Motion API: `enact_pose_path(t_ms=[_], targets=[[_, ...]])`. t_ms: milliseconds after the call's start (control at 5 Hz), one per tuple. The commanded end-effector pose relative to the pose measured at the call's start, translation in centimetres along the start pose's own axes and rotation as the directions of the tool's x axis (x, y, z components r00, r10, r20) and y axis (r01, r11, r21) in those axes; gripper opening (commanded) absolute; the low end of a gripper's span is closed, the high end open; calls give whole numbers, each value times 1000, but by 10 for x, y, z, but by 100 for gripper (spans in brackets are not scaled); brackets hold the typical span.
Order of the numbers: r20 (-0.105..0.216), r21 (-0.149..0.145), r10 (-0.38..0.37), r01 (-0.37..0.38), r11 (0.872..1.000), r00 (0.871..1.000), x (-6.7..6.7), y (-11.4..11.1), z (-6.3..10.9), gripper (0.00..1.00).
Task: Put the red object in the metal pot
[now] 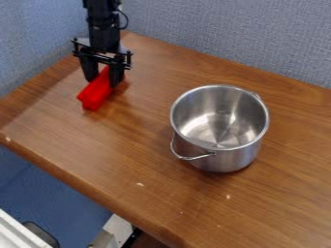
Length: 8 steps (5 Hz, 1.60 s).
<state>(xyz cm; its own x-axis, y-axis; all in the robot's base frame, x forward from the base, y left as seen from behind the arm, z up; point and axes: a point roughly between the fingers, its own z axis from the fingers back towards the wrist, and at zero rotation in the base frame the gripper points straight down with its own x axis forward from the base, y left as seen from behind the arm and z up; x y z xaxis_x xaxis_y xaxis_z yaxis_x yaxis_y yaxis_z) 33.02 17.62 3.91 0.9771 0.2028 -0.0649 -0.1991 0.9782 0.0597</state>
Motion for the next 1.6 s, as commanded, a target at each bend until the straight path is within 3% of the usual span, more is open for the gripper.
enact_pose_path(t_ms=[0, 1400], targets=[[43, 7, -14, 14, 1000, 999, 3, -10, 15, 0], [51, 8, 19, -20, 1000, 999, 0, -20, 13, 0]])
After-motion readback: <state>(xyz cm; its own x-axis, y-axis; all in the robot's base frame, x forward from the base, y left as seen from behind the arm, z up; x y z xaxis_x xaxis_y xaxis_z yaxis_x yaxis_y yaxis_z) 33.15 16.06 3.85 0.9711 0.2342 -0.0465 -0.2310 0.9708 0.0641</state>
